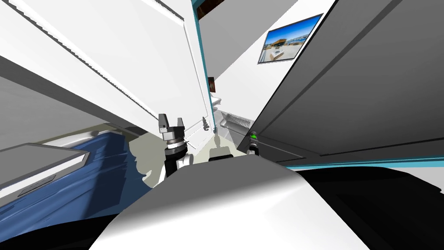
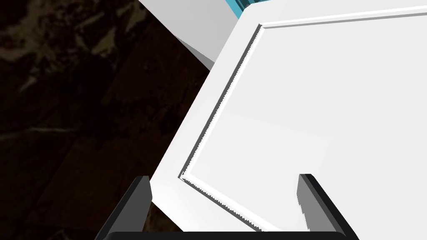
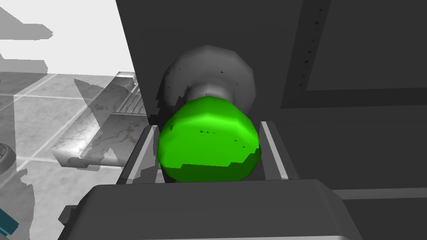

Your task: Pull the door open

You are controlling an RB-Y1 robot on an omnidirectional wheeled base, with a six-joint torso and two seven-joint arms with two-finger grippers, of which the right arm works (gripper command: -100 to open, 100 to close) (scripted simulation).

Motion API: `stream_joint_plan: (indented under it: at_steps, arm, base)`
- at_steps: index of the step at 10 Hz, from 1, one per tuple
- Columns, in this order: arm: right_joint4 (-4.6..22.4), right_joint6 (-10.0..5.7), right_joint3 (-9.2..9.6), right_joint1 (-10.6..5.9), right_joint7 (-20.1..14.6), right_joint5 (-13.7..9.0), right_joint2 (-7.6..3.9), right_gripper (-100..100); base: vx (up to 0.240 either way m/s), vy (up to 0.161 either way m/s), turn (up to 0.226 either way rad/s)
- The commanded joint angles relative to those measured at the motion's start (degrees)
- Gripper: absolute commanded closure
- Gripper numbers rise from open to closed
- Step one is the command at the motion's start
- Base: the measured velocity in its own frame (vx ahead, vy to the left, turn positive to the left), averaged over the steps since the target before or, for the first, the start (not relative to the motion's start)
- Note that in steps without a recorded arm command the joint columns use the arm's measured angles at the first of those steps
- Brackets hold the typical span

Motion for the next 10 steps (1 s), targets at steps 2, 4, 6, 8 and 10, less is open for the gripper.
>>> stream_joint_plan:
  at_steps: [2,4,6,8,10]
  arm:
    - [0.0,-0.07,-0.03,0.01,-0.1,0.0,0.02,100]
    - [-0.6,0.30,1.46,0.12,-1.0,0.8,-0.21,100]
    - [-1.1,0.53,2.71,0.21,-1.8,1.5,-0.41,100]
    - [-1.8,0.84,4.40,0.34,-2.9,2.4,-0.69,100]
    - [-2.2,1.01,5.33,0.41,-3.5,3.0,-0.84,100]
  base:
    - [0.000,0.000,0.000]
    - [-0.161,0.002,0.062]
    - [-0.209,-0.023,0.075]
    - [-0.257,0.007,0.063]
    - [-0.215,0.013,0.054]
